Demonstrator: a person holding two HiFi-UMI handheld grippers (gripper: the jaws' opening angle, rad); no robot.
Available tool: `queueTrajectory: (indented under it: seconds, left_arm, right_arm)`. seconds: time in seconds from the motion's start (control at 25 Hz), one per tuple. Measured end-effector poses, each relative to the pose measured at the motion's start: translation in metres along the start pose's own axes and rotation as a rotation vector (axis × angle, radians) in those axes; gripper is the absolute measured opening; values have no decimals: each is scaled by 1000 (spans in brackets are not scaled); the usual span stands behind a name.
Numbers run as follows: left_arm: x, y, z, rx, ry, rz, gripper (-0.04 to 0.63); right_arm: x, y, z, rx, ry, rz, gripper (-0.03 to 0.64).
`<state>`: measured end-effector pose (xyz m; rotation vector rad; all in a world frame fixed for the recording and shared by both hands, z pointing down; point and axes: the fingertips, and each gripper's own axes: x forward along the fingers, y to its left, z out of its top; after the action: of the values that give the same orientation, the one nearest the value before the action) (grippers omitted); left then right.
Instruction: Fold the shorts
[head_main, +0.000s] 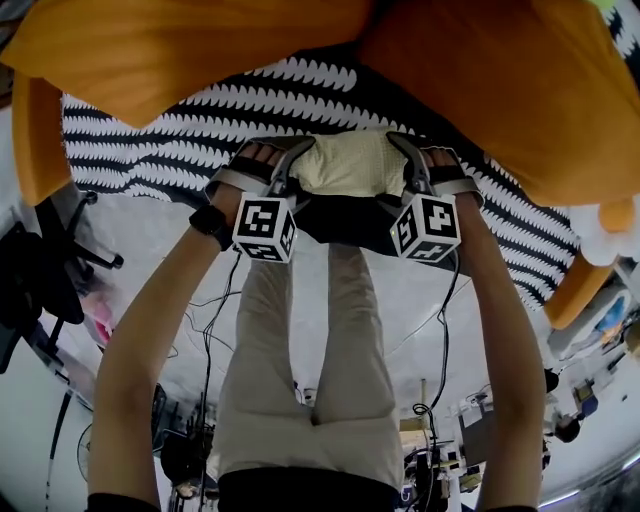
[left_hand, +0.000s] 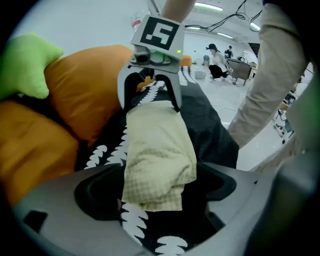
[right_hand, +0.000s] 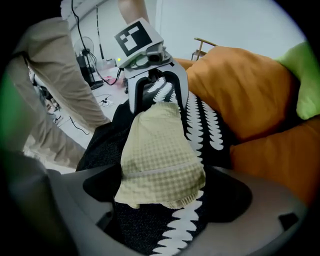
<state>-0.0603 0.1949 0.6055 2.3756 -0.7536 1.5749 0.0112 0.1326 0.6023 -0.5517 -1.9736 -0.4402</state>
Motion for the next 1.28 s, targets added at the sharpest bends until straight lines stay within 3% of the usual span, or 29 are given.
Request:
queueTrajectory:
  seconds: [0.08,0.2,0.36,0.44,0.52,0.6,0.72,0.84,1.0,1.04,1.16,1.2,1.28]
  left_arm:
    - [15,0,-13,-14,26,15,453]
    - [31,-3,-21,2,20,1,453]
    - [-1,16,-19,-10,43,13,454]
    - [-65,11,4,-99,1,58,454]
    - [-157,9,45,-261,-93,129,454]
    - [-257,29,90,-377,-201,230,454]
    - [-403,49,152,-450,-367,366,454]
    - [-526,39,195,-455,-495,459,454]
    - [-649,29,217,-391,-637,550,454]
    - [-678,28,214,-421,-678,583,454]
    - [-759,22,203,-616,-837,649,454]
    - [-778,15,202,-623,-875,649,454]
    - [-800,-1,202,-519,-882,656,454]
  right_arm:
    - [12,5,-7,3,6,-1,520]
    - [24,6,-12,19,8,-2,511]
    - [-6,-16,-1,98,-2,-78,561]
    - [-65,-7,16,215,-40,-136,574]
    - [-147,9,47,387,-114,-193,569]
    - [-246,5,87,584,-231,-303,515]
    - [-409,-5,159,829,-479,-527,415]
    - [-538,21,233,859,-644,-739,387]
    - [-637,60,299,918,-666,-989,387]
    - [-652,67,311,937,-653,-1027,387]
    - [-694,80,357,901,-678,-1115,387]
    - [-705,86,372,893,-709,-1146,387]
    - [-717,100,394,894,-745,-1185,387]
